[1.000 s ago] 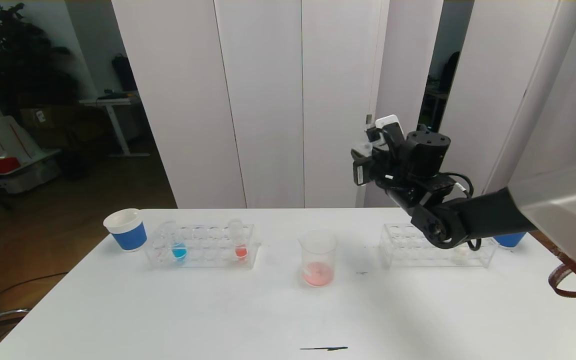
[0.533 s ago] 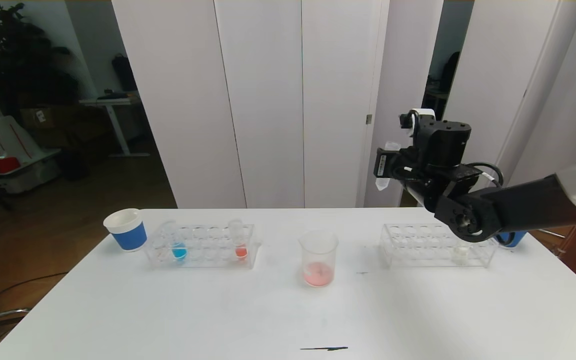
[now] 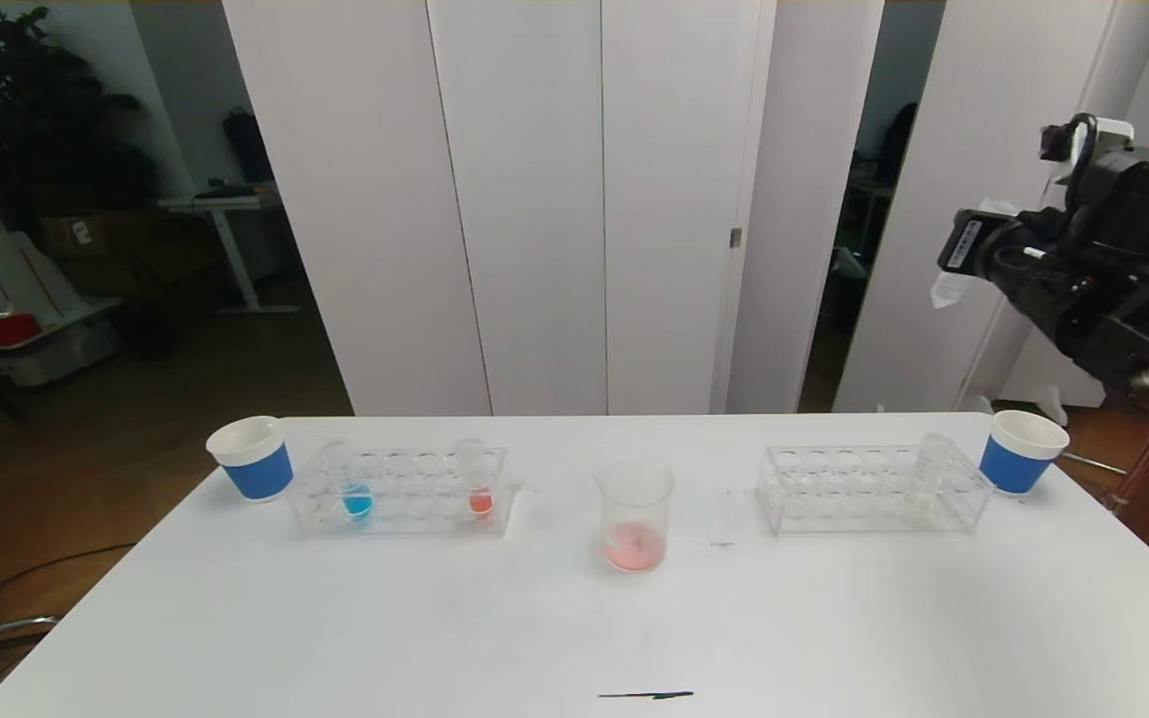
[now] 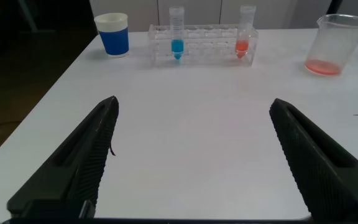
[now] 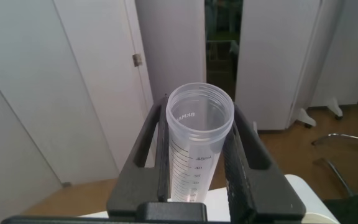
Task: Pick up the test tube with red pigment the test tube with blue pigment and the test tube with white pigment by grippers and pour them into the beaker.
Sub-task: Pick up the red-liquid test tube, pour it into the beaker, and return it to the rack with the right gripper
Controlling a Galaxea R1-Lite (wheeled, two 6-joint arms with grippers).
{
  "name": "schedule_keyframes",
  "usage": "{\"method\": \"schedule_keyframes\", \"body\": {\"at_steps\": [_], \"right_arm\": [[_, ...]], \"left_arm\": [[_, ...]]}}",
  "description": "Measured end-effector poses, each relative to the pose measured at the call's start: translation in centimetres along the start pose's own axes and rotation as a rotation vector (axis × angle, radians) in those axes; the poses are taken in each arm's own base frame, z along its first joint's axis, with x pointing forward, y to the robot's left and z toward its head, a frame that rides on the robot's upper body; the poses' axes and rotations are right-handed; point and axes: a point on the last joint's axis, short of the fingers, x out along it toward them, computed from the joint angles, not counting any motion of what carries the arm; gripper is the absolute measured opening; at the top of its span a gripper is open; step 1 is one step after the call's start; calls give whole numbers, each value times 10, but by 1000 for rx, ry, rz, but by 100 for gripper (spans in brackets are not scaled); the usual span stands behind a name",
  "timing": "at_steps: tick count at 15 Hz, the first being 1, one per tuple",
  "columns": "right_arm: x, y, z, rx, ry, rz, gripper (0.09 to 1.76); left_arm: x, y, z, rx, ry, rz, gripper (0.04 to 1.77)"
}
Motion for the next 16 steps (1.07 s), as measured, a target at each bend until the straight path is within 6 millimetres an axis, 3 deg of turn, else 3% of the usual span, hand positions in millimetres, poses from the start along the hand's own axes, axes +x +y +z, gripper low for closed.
{"method": "schedule_keyframes", "body": {"at_steps": [3,6,16], "right_arm": [[5,-60,18,-19,-44,-143,58],[6,-104,5,-36,-27,-235,58],[18,-158,-102,-52,73,-344,58]], "left_arm": [[0,0,0,0,0,0,174],[0,0,0,0,0,0,174],[0,0,0,0,0,0,174]]}}
